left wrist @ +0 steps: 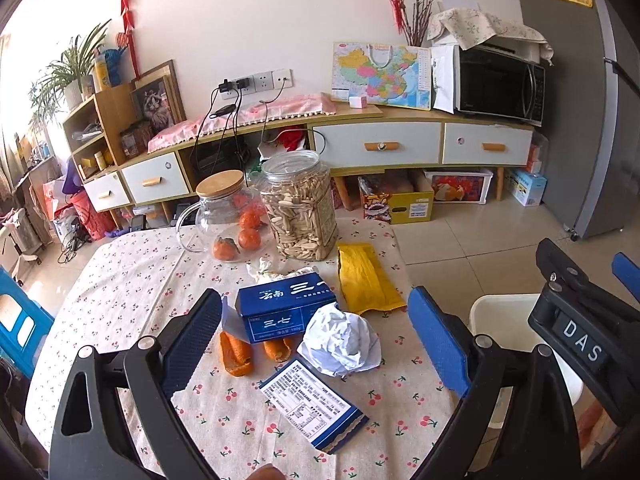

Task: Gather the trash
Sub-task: 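Move both open tools back over the table toward the remaining trash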

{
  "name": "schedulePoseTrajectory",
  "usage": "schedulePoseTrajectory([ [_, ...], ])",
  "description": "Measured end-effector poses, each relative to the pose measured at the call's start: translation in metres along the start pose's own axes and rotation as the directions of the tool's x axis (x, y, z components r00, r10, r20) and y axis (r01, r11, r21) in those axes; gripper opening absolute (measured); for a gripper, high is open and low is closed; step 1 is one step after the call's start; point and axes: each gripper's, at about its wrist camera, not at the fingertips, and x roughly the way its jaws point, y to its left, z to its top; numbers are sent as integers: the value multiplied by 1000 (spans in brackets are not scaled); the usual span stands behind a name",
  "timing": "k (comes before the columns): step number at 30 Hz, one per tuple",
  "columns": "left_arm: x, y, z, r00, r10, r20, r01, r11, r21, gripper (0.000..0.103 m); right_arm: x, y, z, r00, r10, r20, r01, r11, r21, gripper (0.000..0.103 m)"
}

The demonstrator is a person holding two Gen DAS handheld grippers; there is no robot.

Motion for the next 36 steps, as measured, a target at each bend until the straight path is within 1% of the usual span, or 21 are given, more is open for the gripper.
schedulePoseTrajectory([
  [4,3,18,-6,1000,21,-10,-21,1000,-12,91,0,17,-2,1000,25,6,-25,999,-30,96],
  [9,8,42,-12,999,50,-21,-50,998,-34,91,-4,34,-4,999,26,34,-24,998,-66,96],
  [14,13,63,-16,996,79,-29,-80,996,-35,91,-4,50,-5,998,31,52,-26,995,-99,96],
  [19,17,88,-21,993,108,-37,-110,993,-50,91,3,69,-11,999,42,24,-38,991,-128,96],
  [25,31,122,-30,988,141,-68,-146,986,-84,91,13,97,-22,998,58,-25,-62,981,-186,96],
  [28,42,140,-37,985,138,-105,-151,980,-127,91,21,111,-28,996,62,-61,-73,975,-210,96],
  [32,55,155,-43,980,125,-155,-150,977,-155,91,34,127,-36,991,67,-116,-93,966,-241,96],
  [36,59,163,-46,978,114,-174,-144,975,-172,91,47,139,-44,982,72,-174,-116,959,-260,96],
])
